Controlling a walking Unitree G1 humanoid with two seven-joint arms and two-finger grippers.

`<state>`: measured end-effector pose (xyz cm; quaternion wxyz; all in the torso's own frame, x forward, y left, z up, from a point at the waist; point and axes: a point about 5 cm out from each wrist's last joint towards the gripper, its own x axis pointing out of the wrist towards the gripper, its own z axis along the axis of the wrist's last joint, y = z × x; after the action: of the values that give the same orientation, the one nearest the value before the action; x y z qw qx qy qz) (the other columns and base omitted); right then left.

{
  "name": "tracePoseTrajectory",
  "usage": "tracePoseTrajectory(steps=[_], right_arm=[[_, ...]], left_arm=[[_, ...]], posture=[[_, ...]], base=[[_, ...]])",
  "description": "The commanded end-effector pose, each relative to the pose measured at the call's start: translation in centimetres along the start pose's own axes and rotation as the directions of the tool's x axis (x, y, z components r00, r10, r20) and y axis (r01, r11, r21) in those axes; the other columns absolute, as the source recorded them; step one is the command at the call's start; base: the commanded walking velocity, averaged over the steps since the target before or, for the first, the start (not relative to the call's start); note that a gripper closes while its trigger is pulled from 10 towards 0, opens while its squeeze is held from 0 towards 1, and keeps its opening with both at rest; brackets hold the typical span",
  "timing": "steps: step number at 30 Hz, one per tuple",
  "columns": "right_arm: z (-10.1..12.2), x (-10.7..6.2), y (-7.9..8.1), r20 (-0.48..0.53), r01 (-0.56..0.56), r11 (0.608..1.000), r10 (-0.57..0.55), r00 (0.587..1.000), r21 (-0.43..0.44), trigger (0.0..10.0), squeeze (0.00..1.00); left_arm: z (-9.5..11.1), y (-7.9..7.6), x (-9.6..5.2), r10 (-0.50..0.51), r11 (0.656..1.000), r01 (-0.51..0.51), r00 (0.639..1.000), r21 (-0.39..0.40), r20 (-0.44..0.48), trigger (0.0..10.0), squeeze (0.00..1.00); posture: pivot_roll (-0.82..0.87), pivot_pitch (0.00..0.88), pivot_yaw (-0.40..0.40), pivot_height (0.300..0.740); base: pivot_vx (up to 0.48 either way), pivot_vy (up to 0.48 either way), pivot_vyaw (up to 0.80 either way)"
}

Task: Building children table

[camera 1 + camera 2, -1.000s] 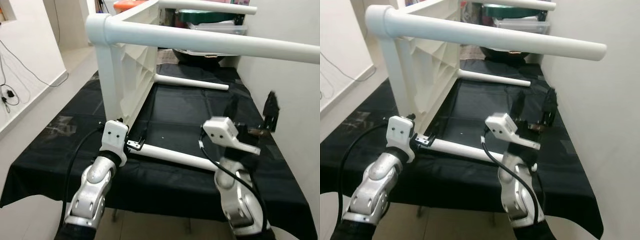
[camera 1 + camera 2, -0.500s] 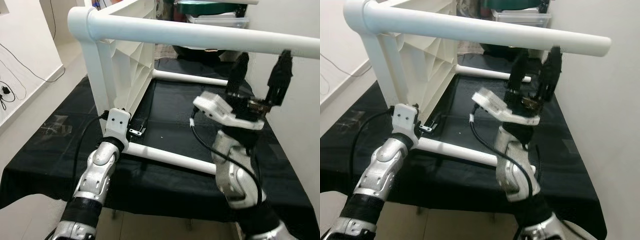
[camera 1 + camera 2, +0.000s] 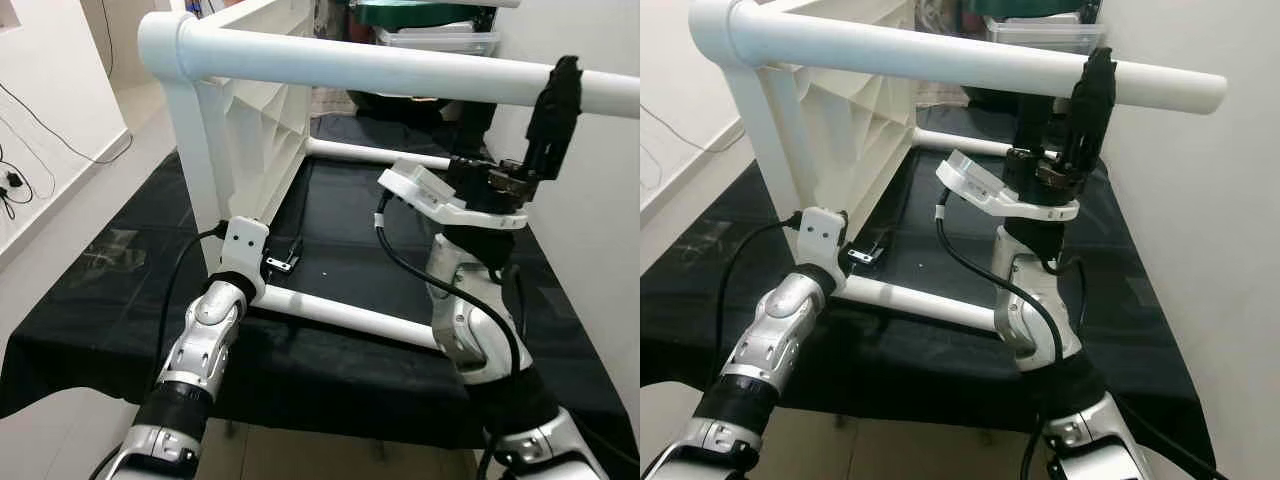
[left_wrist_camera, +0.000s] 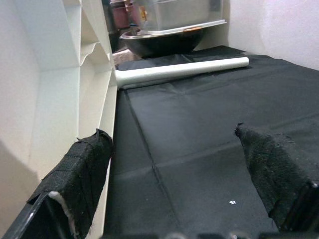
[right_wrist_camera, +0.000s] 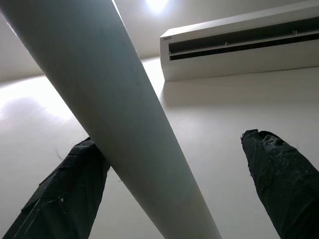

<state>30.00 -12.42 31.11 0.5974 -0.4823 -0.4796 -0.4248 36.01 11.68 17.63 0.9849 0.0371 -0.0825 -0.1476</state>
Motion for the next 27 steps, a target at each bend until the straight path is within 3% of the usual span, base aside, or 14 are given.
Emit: tracePoseTrajectory(steps=[1,11,27], right_arm=[[0.4,0.0,0.2,0.024,0.009,1.000,-0.009,1.000,-0.005,10.0,0.00],[0.7,-0.2,0.8,0.063,0.000,1.000,0.002,0.998,-0.023,10.0,0.00],[0.2,1.4,1.5,0.059,0.046,0.997,-0.042,0.997,-0.067,10.0,0.00]], left_arm=[[-0.4,0.0,0.1,-0.005,1.000,0.005,1.000,-0.008,-0.006,10.0,0.00],[-0.6,0.0,1.3,-0.028,1.000,0.028,0.999,0.003,-0.023,10.0,0.00],[-1.2,1.1,1.1,0.009,1.000,-0.009,1.000,0.012,-0.027,10.0,0.00]], posture=[[0.05,0.107,-0.005,0.740],[0.04,0.098,0.000,0.740],[0.04,0.088,-0.007,0.740]], base=[[0.000,0.000,0.00],[0.000,0.000,0.00],[0.000,0.000,0.00]])
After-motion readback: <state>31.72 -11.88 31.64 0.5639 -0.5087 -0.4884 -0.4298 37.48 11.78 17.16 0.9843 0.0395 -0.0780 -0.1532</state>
